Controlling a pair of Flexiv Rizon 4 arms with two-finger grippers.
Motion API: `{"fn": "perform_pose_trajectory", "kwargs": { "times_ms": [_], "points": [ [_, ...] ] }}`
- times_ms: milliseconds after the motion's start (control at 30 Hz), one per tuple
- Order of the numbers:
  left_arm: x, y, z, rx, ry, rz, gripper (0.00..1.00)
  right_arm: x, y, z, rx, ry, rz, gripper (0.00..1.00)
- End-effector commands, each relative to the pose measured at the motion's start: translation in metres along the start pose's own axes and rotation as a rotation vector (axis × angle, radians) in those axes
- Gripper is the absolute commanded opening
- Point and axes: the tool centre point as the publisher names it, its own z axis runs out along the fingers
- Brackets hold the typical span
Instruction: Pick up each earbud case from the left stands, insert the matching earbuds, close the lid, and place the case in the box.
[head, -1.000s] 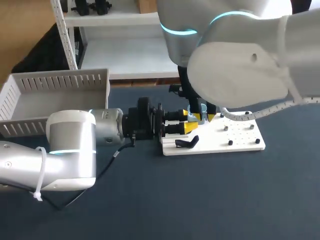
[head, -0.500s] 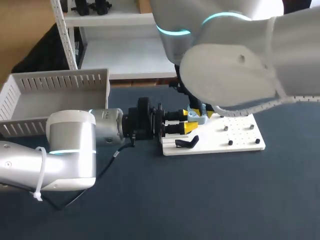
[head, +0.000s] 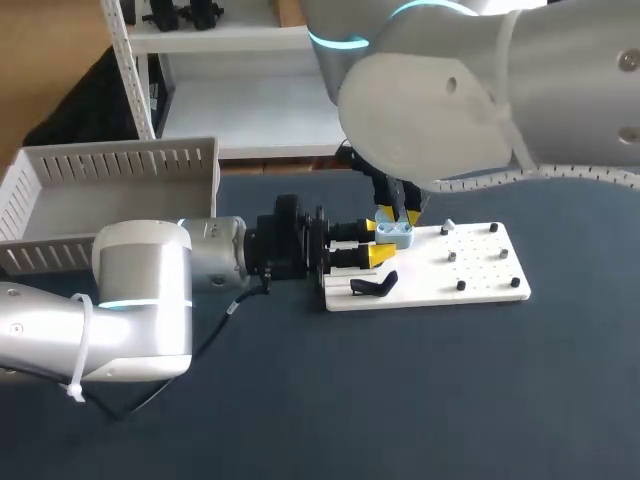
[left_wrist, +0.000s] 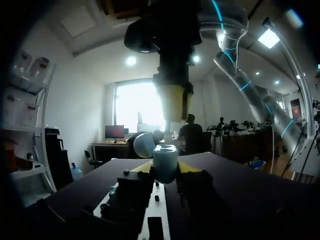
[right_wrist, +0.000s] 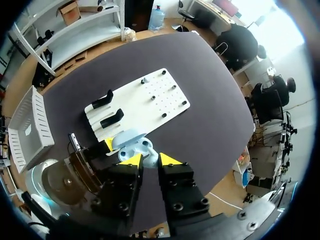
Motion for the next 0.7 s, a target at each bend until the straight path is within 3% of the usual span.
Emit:
{"fn": "perform_pose_trajectory", "kwargs": {
  "times_ms": [33, 700],
  "points": [
    [0.0013, -0.0001, -0.0005, 0.0, -0.004, 0.003, 0.0, 0.001, -0.0004, 0.0029, -0.001, -0.004, 0.001, 0.0],
    [0.0013, -0.0001, -0.0005, 0.0, -0.004, 0.003, 0.0, -0.0007, 0.0081, 0.0076, 0.006, 0.005, -0.013, 0.0]
  ]
}}
